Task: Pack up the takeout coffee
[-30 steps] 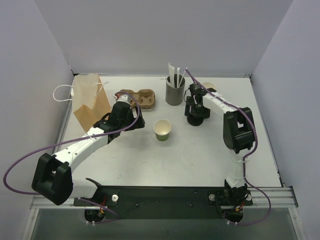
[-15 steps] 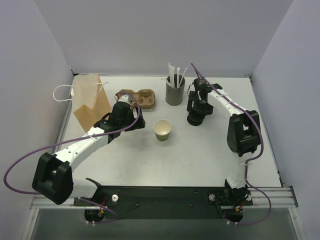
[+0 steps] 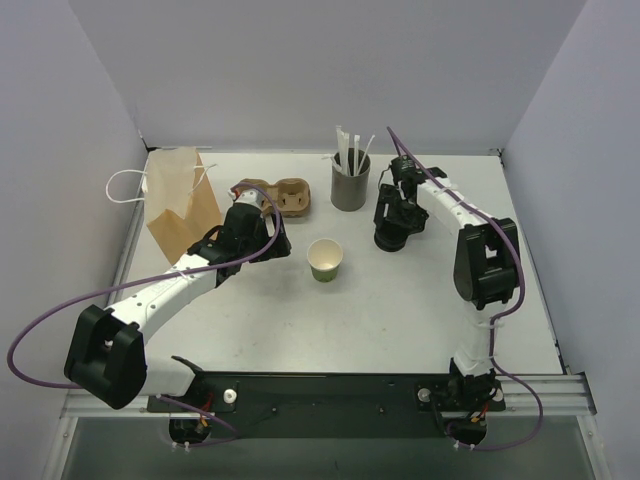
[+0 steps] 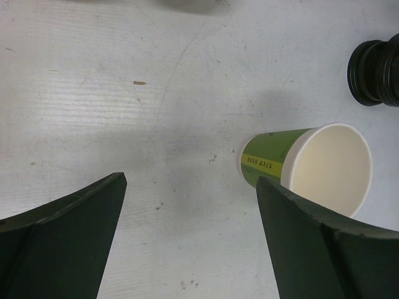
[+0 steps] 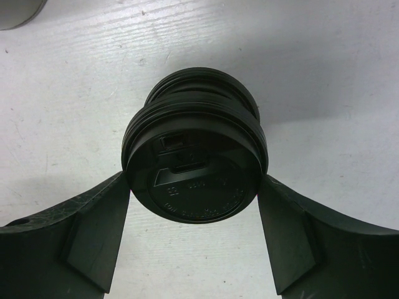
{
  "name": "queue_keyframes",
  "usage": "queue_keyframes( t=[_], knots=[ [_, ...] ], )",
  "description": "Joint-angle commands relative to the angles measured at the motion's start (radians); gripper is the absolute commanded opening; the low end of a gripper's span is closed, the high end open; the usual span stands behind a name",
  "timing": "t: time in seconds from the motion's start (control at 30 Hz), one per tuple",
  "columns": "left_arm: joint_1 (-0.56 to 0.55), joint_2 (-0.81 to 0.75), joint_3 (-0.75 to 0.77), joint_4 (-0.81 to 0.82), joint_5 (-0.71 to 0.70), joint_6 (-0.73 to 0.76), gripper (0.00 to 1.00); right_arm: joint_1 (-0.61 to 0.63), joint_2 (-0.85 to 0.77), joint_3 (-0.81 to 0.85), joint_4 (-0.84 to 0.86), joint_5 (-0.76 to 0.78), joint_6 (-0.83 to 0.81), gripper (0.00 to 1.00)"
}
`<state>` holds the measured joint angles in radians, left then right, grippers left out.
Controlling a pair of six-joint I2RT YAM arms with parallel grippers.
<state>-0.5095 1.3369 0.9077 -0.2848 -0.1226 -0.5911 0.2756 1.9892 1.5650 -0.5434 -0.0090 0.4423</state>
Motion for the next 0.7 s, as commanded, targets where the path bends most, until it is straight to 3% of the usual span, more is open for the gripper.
queue_keyframes(
  t=[0.0, 0.13, 0.3, 0.67],
  knots=[
    [0.0, -0.012, 0.019, 0.027, 0.005, 0.008, 0.98, 0.005, -0.027, 0.009, -0.04, -0.014, 0.01, 0.63],
    [0.0, -0.01, 0.016, 0.03, 0.015, 0.005, 0.98, 0.005, -0.044, 0.001, -0.041, -0.026, 0.01, 0.63],
    [0.0, -0.01, 0.016, 0.036, 0.023, 0.001, 0.97, 0.004, -0.012, 0.018, -0.055, -0.031, -0.001, 0.75],
    [0.0, -0.012, 0.014, 0.036, 0.024, 0.002, 0.97, 0.008, -0.006, 0.015, -0.058, -0.006, -0.005, 0.82]
  ],
)
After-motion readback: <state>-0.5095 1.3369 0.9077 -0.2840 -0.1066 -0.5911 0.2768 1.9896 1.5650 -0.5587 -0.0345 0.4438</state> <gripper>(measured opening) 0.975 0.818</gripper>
